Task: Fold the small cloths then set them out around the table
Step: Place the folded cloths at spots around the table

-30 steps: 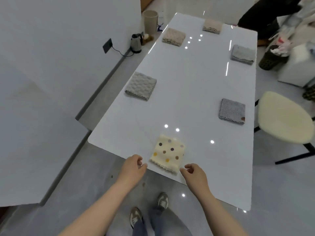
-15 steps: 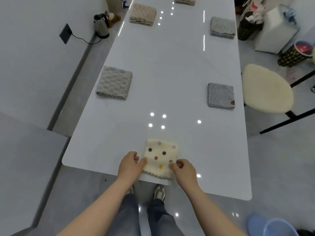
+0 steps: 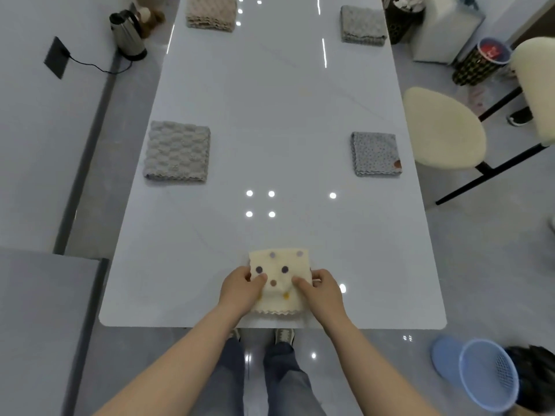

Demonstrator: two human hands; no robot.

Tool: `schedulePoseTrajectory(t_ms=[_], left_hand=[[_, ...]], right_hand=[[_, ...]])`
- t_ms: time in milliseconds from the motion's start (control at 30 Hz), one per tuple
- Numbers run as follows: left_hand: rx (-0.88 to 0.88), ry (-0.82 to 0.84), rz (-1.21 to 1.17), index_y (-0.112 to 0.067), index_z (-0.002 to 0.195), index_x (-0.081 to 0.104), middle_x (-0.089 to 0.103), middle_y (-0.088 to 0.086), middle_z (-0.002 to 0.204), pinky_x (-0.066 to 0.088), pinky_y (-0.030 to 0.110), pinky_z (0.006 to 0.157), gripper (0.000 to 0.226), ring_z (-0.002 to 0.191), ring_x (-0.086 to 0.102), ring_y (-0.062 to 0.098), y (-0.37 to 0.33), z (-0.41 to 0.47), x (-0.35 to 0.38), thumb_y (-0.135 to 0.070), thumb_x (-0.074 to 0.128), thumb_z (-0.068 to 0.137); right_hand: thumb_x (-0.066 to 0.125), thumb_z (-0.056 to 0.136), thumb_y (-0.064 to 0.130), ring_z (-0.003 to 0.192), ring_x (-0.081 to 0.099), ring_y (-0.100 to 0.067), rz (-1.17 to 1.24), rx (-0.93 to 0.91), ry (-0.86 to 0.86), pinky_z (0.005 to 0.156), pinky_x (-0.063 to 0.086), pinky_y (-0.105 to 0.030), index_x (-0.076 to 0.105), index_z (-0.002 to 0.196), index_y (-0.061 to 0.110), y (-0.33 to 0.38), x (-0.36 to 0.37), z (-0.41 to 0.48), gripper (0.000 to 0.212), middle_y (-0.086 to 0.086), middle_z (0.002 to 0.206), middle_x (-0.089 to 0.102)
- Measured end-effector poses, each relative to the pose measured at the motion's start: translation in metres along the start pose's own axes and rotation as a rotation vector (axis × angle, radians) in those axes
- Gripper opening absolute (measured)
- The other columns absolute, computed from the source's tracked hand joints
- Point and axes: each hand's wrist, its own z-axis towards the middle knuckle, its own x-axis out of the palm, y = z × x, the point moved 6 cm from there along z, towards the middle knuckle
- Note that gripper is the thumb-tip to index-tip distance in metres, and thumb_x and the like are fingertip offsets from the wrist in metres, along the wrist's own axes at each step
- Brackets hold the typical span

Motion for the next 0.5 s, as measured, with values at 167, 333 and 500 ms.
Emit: schedulePoseTrajectory(t_ms=[167,333,500], left_hand=[[-0.033,0.05,-0.024,-0.008,0.092,0.057,0.062,0.008,0.092,0.044,0.028,0.065,0.022,0.081,0.057,0.019,0.009,0.001,0.003,-0.027,0.047,0.095],[0.006,-0.011,0.01,-0.016,0.079,0.048,0.051,-0.003,0.076,0.038,0.023,0.056,0.018,0.069,0.049,0.011,0.01,0.003,0.004,-0.027,0.056,0.091],[-0.027,0.052,-0.118,-0.011,0.104,0.054,0.061,0.001,0.098,0.054,0.037,0.083,0.032,0.093,0.062,0.02,0.013,0.002,0.007,-0.024,0.071,0.081]], right_hand=[[0.068,0.086,0.024,0.091,0.063,-0.014,0.028,0.046,-0.017,0.067,0.048,-0.019,0.055,0.107,0.013,-0.01,0.004,0.0,0.027,0.0,0.101,0.063],[0.065,0.087,0.026,0.072,0.058,-0.012,-0.081,0.067,-0.06,0.056,0.038,-0.017,0.062,0.087,0.008,-0.018,0.004,0.005,0.018,0.001,0.082,0.063],[0.06,0.091,0.024,0.068,0.05,-0.005,-0.089,0.052,-0.061,0.054,0.035,-0.015,0.054,0.087,0.011,-0.017,-0.001,0.004,0.015,0.005,0.078,0.054]])
